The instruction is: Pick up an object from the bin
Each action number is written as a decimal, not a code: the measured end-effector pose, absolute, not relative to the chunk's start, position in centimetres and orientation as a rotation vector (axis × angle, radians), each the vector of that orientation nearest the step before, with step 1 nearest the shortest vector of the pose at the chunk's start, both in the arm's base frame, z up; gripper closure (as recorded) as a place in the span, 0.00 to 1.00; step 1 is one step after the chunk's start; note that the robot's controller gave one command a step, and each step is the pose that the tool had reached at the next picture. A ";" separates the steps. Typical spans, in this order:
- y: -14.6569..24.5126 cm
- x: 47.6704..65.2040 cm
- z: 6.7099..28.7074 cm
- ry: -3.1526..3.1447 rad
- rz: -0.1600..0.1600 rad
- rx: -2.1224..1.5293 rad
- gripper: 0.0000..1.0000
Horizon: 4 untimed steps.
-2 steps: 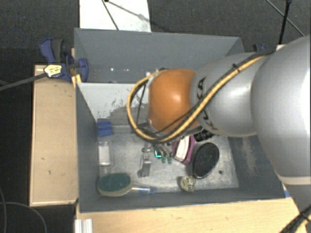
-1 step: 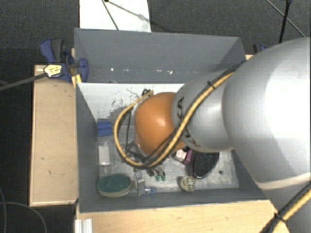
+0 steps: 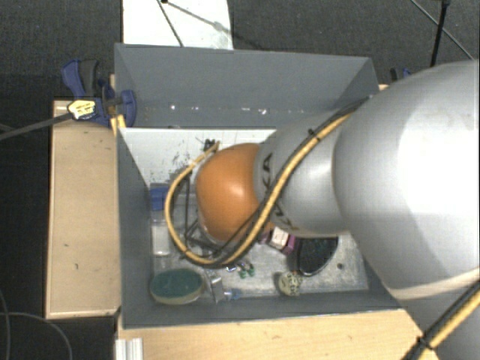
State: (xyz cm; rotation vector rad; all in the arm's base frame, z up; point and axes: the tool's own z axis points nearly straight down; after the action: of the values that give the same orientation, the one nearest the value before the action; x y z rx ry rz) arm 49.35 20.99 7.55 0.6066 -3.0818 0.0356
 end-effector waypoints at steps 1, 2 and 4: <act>23.7 48.4 7.3 -2.937 0.039 1.095 0.00; 24.5 48.1 7.2 -2.968 0.020 1.016 0.00; 24.3 48.1 7.1 -2.668 0.000 1.665 1.00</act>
Offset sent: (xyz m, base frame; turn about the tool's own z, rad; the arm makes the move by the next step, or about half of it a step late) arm -0.0174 0.0409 -0.0055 -0.3352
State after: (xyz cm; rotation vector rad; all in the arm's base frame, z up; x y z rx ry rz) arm 48.09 24.34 7.09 1.6649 -2.6684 0.0004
